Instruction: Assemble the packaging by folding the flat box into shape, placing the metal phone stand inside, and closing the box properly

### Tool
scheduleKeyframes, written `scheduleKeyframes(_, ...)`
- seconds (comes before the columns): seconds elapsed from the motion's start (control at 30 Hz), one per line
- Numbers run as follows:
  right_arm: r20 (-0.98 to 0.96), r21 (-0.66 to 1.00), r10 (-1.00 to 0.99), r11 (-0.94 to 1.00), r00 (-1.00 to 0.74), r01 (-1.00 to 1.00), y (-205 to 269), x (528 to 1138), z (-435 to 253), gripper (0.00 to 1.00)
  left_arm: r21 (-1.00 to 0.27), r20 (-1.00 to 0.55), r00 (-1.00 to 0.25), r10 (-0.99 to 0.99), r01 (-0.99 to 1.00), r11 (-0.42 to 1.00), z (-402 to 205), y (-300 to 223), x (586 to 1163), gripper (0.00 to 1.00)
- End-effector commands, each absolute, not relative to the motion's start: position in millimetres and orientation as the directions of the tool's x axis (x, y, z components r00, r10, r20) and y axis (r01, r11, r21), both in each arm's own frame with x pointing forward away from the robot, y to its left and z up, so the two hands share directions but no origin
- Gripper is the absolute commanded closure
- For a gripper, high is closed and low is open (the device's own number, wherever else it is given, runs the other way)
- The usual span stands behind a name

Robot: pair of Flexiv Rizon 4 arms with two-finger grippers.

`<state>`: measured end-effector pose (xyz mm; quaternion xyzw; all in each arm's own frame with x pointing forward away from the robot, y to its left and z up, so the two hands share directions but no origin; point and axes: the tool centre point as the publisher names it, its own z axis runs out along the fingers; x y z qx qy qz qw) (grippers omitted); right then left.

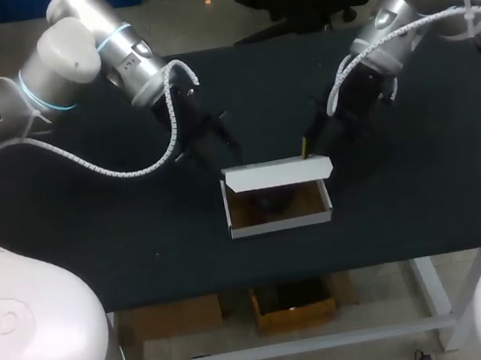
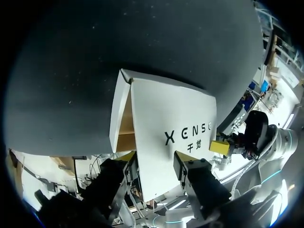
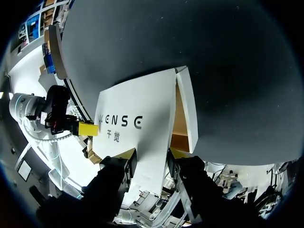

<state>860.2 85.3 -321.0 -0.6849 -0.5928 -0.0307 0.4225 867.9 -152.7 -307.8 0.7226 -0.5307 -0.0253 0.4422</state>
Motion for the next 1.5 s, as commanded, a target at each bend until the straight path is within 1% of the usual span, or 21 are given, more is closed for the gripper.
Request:
scheduleKeyframes(0.03, 0.543, -0.550, 0.787, 0.069, 0.294, 0.832, 88.4, 862.9, -324.6, 0.60, 0.664, 0.430, 0.438, -0.789, -0.746, -0.052, -309.7, -157.5, 866.3, 0.51)
scheduleKeyframes(0.5, 0.535, -0.552, 0.796, 0.076, 0.283, 0.831, 85.6, 859.2, -334.2, 0.59, 0.659, 0.428, 0.437, -0.792, -0.750, -0.057, -328.7, -151.6, 854.2, 0.51)
scheduleKeyframes(0.83, 0.536, -0.547, 0.798, 0.079, 0.276, 0.833, 80.8, 854.6, -339.6, 0.60, 0.642, 0.424, 0.428, -0.798, -0.763, -0.068, -329.4, -146.8, 854.0, 0.51)
scheduleKeyframes(1.17, 0.536, -0.538, 0.801, 0.079, 0.268, 0.839, 77.7, 851.7, -339.9, 0.58, 0.621, 0.417, 0.410, -0.812, -0.780, -0.074, -328.0, -146.6, 855.9, 0.51)
scheduleKeyframes(1.27, 0.533, -0.539, 0.804, 0.082, 0.264, 0.838, 79.6, 852.0, -342.6, 0.57, 0.613, 0.417, 0.400, -0.816, -0.786, -0.073, -328.1, -146.6, 856.4, 0.49)
scheduleKeyframes(1.5, 0.528, -0.544, 0.810, 0.095, 0.253, 0.833, 84.9, 853.0, -347.0, 0.55, 0.596, 0.414, 0.383, -0.826, -0.800, -0.073, -330.4, -146.7, 857.7, 0.50)
